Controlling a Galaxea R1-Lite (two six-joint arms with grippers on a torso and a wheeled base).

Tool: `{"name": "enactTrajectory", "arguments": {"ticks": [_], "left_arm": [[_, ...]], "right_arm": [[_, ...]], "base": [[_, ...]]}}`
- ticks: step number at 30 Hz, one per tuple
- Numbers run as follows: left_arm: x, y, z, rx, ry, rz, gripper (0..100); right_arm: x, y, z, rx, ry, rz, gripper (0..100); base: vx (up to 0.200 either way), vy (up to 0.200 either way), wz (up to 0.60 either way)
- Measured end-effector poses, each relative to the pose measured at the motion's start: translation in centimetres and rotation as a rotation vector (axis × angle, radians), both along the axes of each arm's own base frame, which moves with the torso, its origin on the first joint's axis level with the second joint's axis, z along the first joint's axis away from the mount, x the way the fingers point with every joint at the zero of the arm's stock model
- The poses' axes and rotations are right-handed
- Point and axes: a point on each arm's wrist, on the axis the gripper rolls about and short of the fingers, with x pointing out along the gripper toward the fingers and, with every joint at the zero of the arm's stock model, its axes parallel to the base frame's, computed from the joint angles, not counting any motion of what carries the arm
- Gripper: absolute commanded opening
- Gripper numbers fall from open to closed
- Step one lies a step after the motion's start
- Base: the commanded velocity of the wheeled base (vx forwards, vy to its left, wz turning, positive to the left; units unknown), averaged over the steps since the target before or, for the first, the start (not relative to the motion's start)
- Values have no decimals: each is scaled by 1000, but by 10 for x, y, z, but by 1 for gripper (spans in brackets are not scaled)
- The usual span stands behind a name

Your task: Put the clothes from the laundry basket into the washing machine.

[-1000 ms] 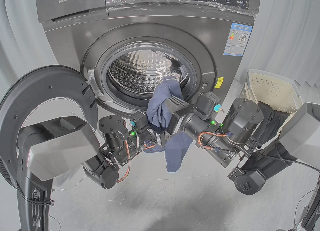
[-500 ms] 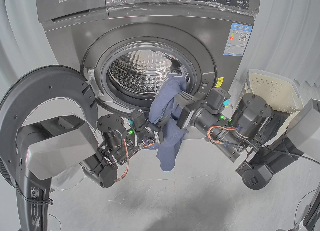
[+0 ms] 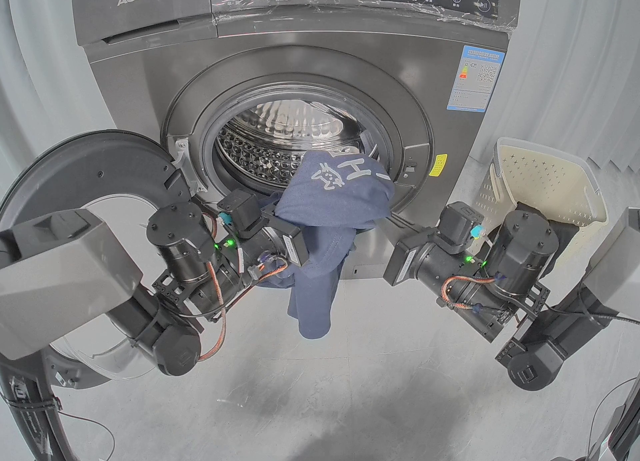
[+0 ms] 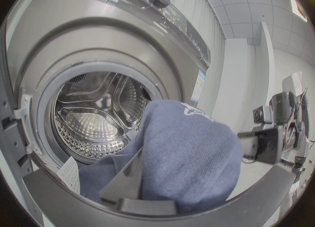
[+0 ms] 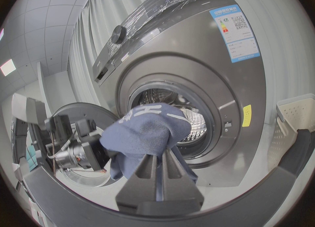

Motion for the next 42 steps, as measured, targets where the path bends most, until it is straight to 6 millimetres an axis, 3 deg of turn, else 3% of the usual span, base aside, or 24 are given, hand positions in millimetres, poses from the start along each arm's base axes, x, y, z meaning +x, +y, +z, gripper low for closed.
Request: {"name": "enactTrajectory", "arguments": {"ticks": [3, 4, 14, 25, 42], "left_arm": [[-12, 3, 9, -6, -4, -4, 0], [-16, 4, 11, -7, -5, -5, 0], [-42, 21, 24, -18, 6, -5, 0], [-80, 44, 28, -19, 57, -25, 0], [-90, 66, 21, 7, 94, 17, 0]], "right_arm": [[-3, 4, -6, -9, 10, 19, 0], [-4, 6, -7, -11, 12, 26, 100], [-21, 2, -19, -62, 58, 78, 100], [-60, -33, -44, -199, 165, 148, 100], [-52, -55, -39, -172, 134, 70, 100]], "base": [[0, 0, 0], [0, 0, 0], [0, 0, 0], [0, 0, 0], [0, 0, 0]]}}
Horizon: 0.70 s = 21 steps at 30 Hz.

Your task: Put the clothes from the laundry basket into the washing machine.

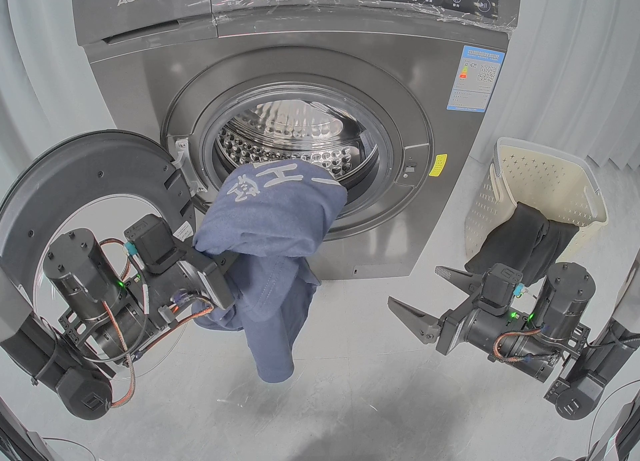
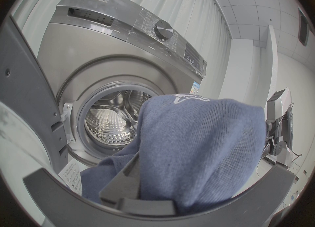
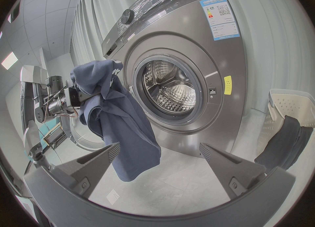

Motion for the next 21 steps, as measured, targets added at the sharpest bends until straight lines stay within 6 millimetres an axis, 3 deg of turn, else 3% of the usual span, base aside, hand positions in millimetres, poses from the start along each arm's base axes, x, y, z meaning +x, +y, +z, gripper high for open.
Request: {"name": "enactTrajectory", "arguments": {"ticks": [7, 16, 21], "left_arm": [[-5, 5, -8, 17, 37, 0, 0], [-8, 3, -9, 34, 35, -14, 0], [-11, -2, -13, 65, 28, -30, 0]], "right_arm": [[2, -1, 1, 3, -2, -7, 100], [1, 0, 0, 2, -1, -5, 100], [1, 0, 0, 2, 1, -5, 100]], "base": [[0, 0, 0], [200, 0, 0], [0, 0, 0]]}}
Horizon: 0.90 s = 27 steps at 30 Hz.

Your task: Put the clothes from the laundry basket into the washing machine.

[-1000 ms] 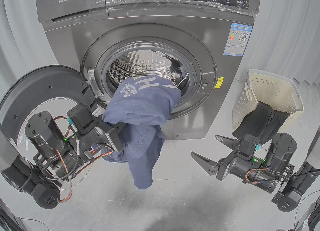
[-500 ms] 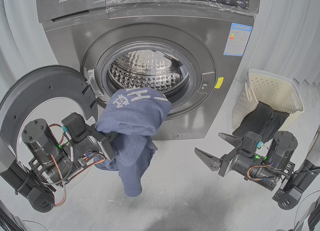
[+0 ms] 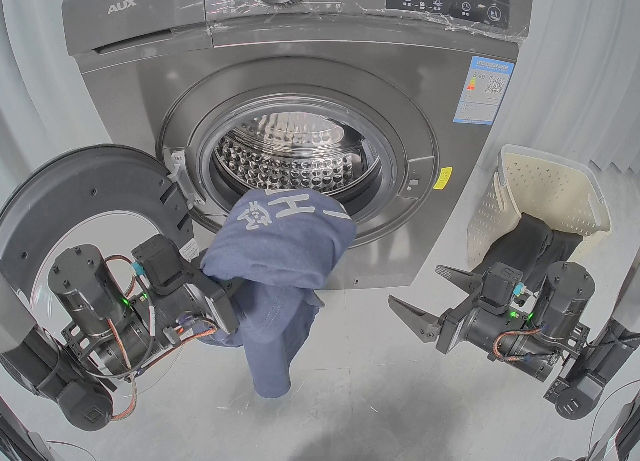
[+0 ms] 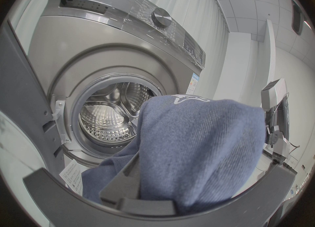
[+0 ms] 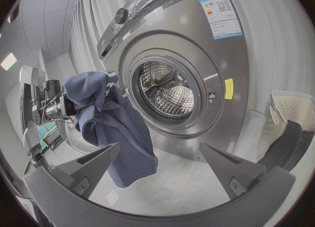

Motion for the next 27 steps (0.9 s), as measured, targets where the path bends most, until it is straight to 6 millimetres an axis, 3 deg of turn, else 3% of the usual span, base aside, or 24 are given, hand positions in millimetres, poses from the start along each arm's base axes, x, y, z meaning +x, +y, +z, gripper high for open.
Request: {"name": "enactTrajectory", "arguments": {"ticks": [4, 19, 27], "left_arm": [[-7, -9, -3, 16, 5, -42, 0], [-4, -17, -11, 33, 26, -61, 0], [7, -9, -13, 33, 28, -7, 0]], "right_arm": [[-1, 1, 0, 0, 0, 2, 100], [-2, 2, -1, -4, 5, 9, 100], [-3, 2, -3, -6, 11, 9, 100]], "base": [[0, 0, 0], [200, 0, 0], [0, 0, 0]]}}
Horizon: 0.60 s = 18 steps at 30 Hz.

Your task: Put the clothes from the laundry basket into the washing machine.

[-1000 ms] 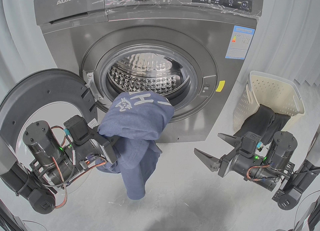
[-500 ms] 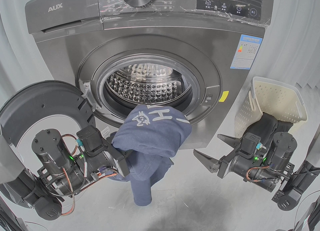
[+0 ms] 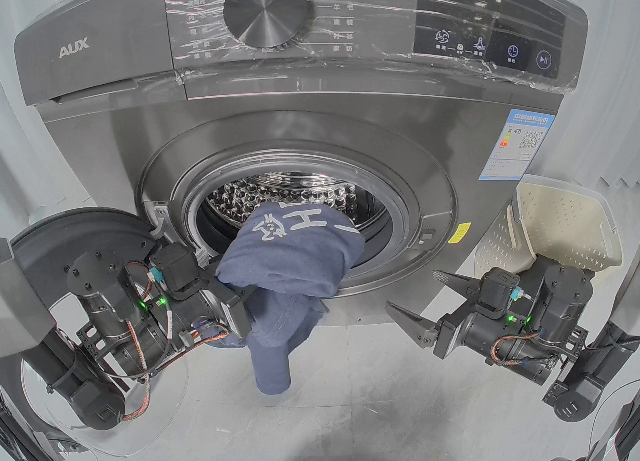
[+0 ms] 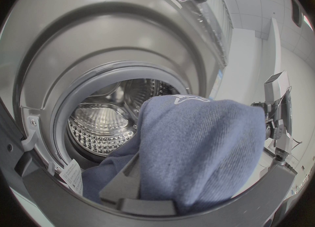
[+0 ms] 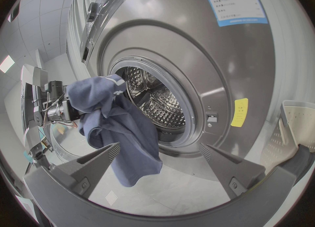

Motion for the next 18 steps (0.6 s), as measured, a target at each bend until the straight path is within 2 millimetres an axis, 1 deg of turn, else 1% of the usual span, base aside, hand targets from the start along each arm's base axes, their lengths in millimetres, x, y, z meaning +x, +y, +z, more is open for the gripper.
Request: {"name": "enactTrajectory", "arguments": {"ticks": [6, 10, 13, 18], "left_arm": [[11, 3, -6, 15, 9, 57, 0], [19, 0, -11, 20, 16, 91, 0], [24, -6, -14, 19, 22, 114, 0], [41, -21, -15, -26, 13, 125, 0]], "right_arm": [[0, 1, -2, -3, 7, 0, 100], [-1, 3, -3, -4, 10, 7, 100], [-3, 6, -3, -3, 11, 17, 100], [-7, 10, -3, -2, 12, 36, 100]], "base": [[0, 0, 0], [0, 0, 0], [0, 0, 0], [0, 0, 0]]}}
